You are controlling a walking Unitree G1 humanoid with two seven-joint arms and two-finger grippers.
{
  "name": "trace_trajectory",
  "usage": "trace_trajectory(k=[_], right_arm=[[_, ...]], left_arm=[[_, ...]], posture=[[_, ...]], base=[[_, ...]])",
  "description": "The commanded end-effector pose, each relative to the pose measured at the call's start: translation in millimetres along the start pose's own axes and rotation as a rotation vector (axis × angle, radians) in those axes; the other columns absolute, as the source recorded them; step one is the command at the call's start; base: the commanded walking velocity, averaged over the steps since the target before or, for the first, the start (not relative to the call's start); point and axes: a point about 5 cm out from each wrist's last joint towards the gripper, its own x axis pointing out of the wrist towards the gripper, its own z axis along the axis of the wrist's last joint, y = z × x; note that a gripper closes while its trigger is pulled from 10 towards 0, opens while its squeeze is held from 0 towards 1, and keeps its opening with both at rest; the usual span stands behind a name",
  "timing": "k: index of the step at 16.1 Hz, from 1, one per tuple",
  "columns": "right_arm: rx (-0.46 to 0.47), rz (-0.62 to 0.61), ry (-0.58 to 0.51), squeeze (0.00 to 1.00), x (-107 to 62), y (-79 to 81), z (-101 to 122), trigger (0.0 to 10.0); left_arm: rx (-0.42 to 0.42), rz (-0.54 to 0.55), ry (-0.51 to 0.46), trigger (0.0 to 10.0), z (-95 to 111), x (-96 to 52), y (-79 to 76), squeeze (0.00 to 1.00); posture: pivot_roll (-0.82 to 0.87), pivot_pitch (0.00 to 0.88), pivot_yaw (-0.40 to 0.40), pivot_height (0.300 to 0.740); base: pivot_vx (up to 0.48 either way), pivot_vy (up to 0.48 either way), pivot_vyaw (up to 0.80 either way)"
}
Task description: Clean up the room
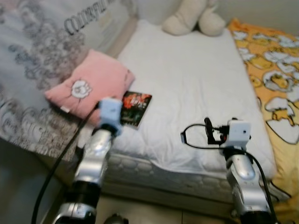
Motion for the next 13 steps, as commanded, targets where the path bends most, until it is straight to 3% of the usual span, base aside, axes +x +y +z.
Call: trace_trajectory(k=[1, 5, 8, 11, 12, 13], right_arm=[[0.012, 0.036, -0.018, 0.00, 5.2, 10.8, 4, 10.0], [0.018, 0.060, -0.008, 0.00, 5.4, 10.3, -2, 10.0], [0.017, 0.081, -0.029, 0.00, 3.9, 11.5, -1, 10.0], [0.012, 0.117, 0.000, 0.00, 2.8, 10.4, -8, 10.0], [0.007, 0.132, -0.001, 0.00, 2.1, 9.9, -9, 10.0], [0.015, 0.129, 0.002, 0.00, 0.8, 8.2, -10, 10.0]], left_arm=[[0.017, 0.014, 0.001, 10.0, -1, -3.5, 7.5, 0.00], [-0.040, 0.017, -0.012, 10.0, -6, -14.7, 2.6, 0.00], [0.001, -0.019, -0.019, 10.0, -7, -18.9, -2.9, 0.00], [-0.020, 0.040, 0.015, 10.0, -15, -27.4, 7.1, 0.00], [-0.054, 0.068, 0.036, 10.0, -19, -33.0, 10.7, 0.00], [-0.026, 0.063, 0.048, 10.0, -22, -37.7, 12.7, 0.00]], posture=[[0.04, 0.000, -0.004, 0.740], [0.07, 0.000, -0.020, 0.740], [0.08, 0.000, -0.021, 0.740], [0.12, 0.000, -0.049, 0.740], [0.12, 0.000, -0.049, 0.740], [0.13, 0.000, -0.041, 0.740]], base=[[0.000, -0.480, 0.48], [0.000, -0.480, 0.45], [0.000, -0.480, 0.43], [0.000, -0.480, 0.44], [0.000, 0.000, 0.44], [0.000, 0.000, 0.44]])
